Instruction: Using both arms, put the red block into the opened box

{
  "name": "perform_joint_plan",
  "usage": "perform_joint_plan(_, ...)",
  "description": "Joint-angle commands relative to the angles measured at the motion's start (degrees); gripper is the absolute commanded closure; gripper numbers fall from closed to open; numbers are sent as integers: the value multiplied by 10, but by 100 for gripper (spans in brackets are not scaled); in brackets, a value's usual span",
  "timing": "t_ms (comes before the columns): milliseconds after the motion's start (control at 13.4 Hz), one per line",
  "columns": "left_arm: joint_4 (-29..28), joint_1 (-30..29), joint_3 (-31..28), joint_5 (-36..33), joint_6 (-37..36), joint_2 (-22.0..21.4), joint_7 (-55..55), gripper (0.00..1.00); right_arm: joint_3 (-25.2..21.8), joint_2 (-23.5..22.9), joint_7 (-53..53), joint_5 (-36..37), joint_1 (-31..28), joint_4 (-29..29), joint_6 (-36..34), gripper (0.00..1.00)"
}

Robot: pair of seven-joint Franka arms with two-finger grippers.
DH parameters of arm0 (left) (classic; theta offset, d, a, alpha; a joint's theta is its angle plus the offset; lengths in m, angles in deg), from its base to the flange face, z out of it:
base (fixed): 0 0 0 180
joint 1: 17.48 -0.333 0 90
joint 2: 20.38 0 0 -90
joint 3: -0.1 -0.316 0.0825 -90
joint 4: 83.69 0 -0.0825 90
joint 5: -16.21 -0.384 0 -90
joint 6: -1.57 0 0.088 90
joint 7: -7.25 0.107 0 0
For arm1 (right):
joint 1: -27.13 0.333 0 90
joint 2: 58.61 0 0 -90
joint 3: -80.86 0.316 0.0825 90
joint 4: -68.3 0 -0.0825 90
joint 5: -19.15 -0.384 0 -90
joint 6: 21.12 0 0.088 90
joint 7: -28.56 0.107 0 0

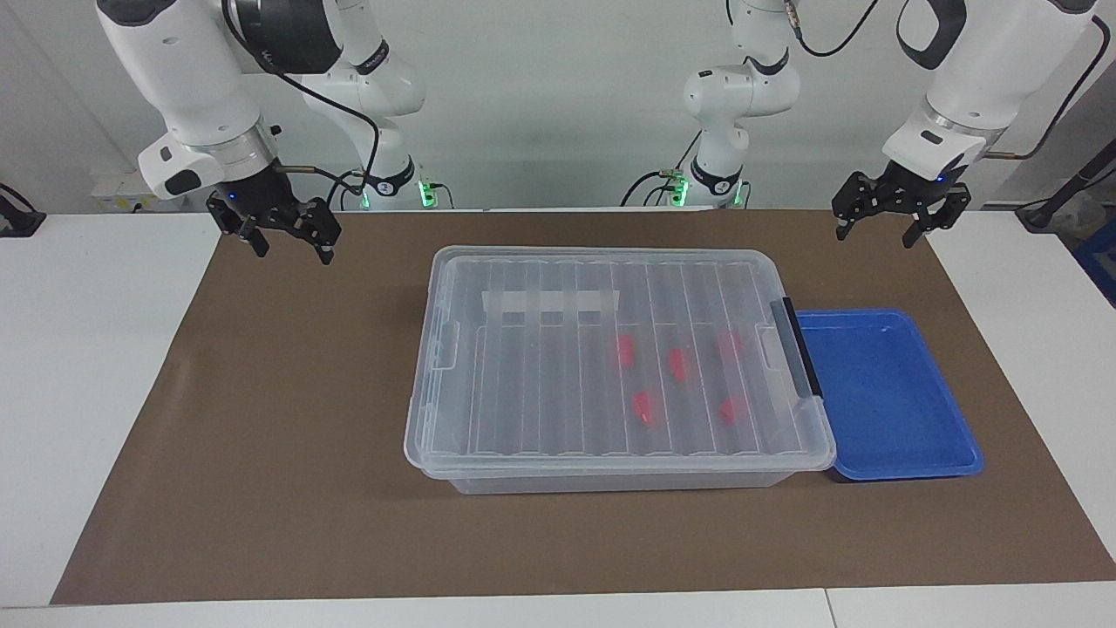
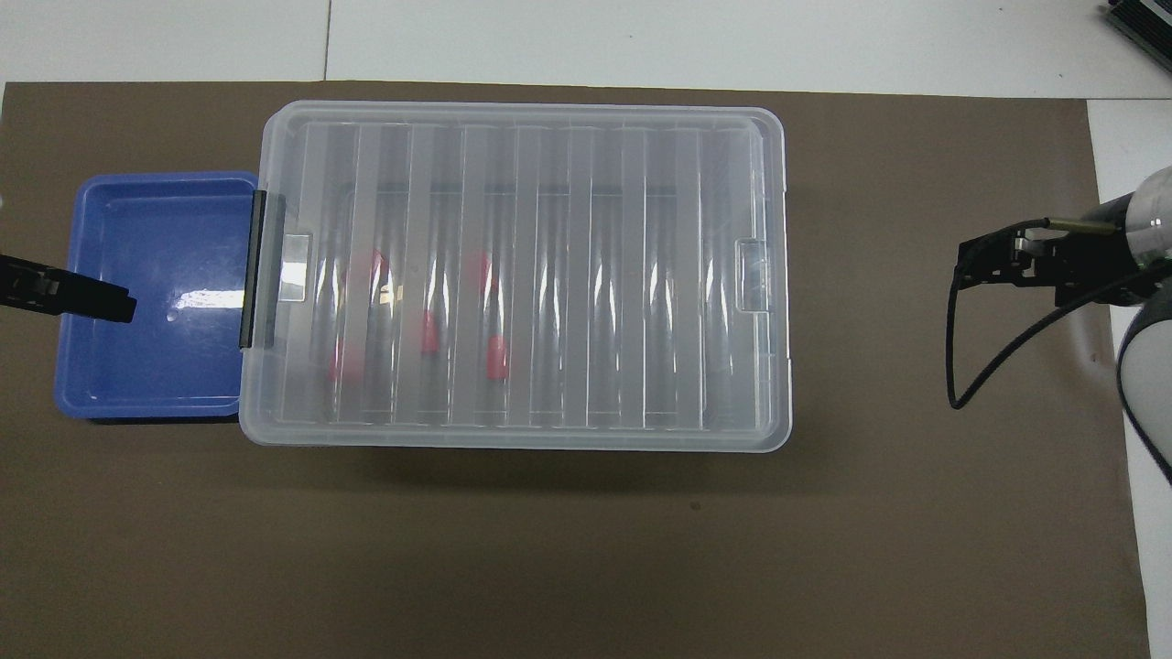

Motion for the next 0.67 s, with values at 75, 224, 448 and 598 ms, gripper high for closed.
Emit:
perform_joint_plan(75,-23,-2,-1,9,12,-19,-2,0,4,16,12,3,9,-21,7,0)
perform_joint_plan(224,-23,-2,-1,9,12,-19,-2,0,4,16,12,6,9,-21,8,0)
perform_joint_plan(448,-23,-2,-1,9,12,-19,-2,0,4,16,11,6,9,-20,8,0)
perform_joint_plan(598,-23,-2,-1,9,12,-19,-2,0,4,16,11,6,9,-20,8,0)
